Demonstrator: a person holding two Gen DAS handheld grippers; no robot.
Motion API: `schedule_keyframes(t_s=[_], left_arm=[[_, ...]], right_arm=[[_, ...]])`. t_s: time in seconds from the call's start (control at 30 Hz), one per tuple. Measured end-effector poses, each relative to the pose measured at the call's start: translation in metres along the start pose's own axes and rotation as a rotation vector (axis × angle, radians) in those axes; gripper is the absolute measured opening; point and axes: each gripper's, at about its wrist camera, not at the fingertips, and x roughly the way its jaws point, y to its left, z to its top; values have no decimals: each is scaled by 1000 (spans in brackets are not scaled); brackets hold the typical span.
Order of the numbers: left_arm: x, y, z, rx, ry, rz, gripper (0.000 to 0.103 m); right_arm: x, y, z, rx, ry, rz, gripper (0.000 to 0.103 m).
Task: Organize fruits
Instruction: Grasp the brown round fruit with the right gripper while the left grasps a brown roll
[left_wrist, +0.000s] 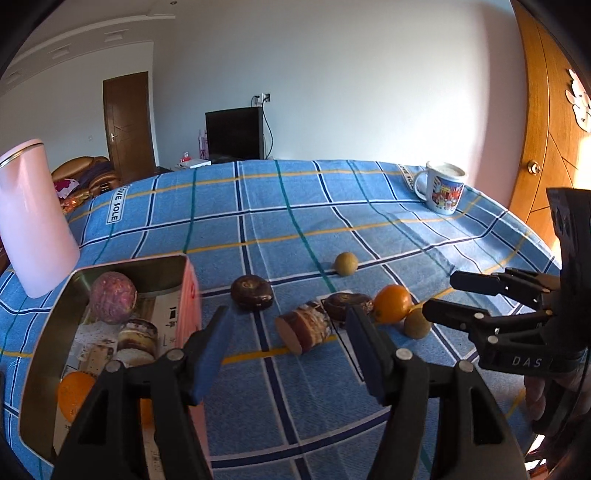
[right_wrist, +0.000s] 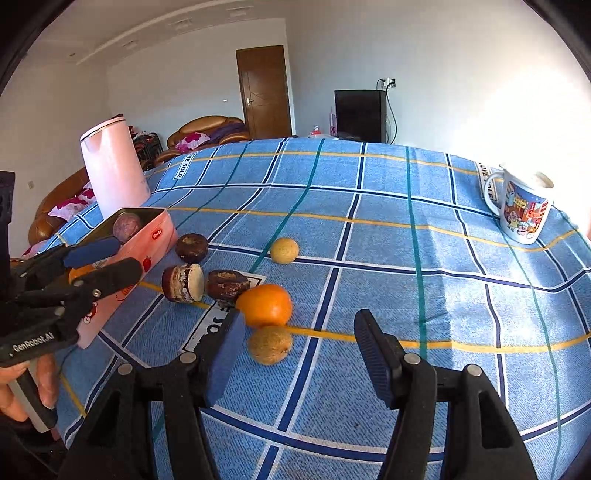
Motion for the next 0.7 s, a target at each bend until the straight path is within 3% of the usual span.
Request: schedule_keyframes(t_s=[0.2, 0.33, 0.53, 0.7], left_arm=[[17, -4, 1, 3, 61, 0, 66], [29, -5, 2, 2, 104, -7, 64], [36, -5, 3, 10, 132, -2, 61], [48, -4, 4, -4, 184, -33, 46]], right_arm=[[16, -2, -4, 0, 84, 54, 63], [23, -1, -4, -4, 121, 81, 50], [33, 4, -5, -29, 171, 104, 43], [33, 1, -4, -14, 169, 114, 35]])
